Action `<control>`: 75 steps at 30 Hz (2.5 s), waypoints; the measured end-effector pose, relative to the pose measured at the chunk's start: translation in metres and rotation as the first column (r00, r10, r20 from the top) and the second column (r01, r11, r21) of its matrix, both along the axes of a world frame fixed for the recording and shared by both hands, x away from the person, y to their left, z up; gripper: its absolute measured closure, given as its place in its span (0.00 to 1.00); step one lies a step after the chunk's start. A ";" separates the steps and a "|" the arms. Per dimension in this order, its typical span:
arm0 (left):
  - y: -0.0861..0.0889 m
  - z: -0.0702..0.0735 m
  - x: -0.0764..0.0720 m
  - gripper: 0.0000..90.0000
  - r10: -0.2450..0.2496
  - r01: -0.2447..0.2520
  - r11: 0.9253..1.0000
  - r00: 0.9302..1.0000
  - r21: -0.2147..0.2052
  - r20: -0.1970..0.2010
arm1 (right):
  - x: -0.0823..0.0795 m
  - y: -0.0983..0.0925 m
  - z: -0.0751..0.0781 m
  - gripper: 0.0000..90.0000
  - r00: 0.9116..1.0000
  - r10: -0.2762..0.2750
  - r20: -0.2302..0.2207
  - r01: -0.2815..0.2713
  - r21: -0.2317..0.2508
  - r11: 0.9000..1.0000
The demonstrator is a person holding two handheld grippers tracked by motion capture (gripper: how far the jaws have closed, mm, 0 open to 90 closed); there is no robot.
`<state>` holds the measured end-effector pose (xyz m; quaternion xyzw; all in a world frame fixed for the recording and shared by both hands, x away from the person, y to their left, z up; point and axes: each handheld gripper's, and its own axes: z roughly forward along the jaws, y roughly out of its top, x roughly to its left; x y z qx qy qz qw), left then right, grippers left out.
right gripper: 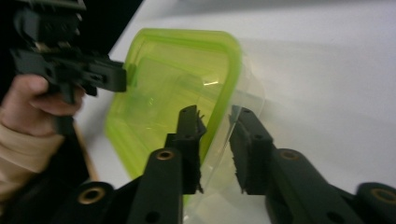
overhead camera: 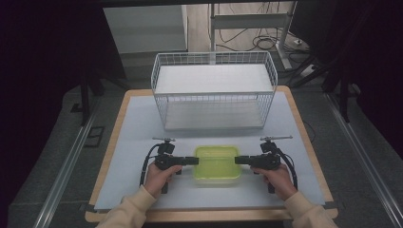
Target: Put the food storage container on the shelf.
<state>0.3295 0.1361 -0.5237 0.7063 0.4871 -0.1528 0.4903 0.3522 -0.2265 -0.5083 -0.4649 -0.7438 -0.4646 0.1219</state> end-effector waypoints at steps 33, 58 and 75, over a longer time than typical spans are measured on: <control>0.004 0.042 -0.011 0.90 -0.002 0.002 1.000 0.984 0.003 0.177 | -0.011 -0.003 0.039 0.90 0.991 -0.014 0.133 0.005 0.070 0.998; 0.011 0.108 0.005 0.90 0.011 -0.021 0.999 0.955 0.030 0.298 | 0.002 0.008 0.100 0.90 0.965 -0.042 0.259 0.022 0.082 0.996; 0.015 0.141 0.014 0.90 0.019 -0.029 0.999 0.938 0.023 0.347 | 0.012 0.012 0.135 0.90 0.950 -0.044 0.310 0.017 0.089 0.996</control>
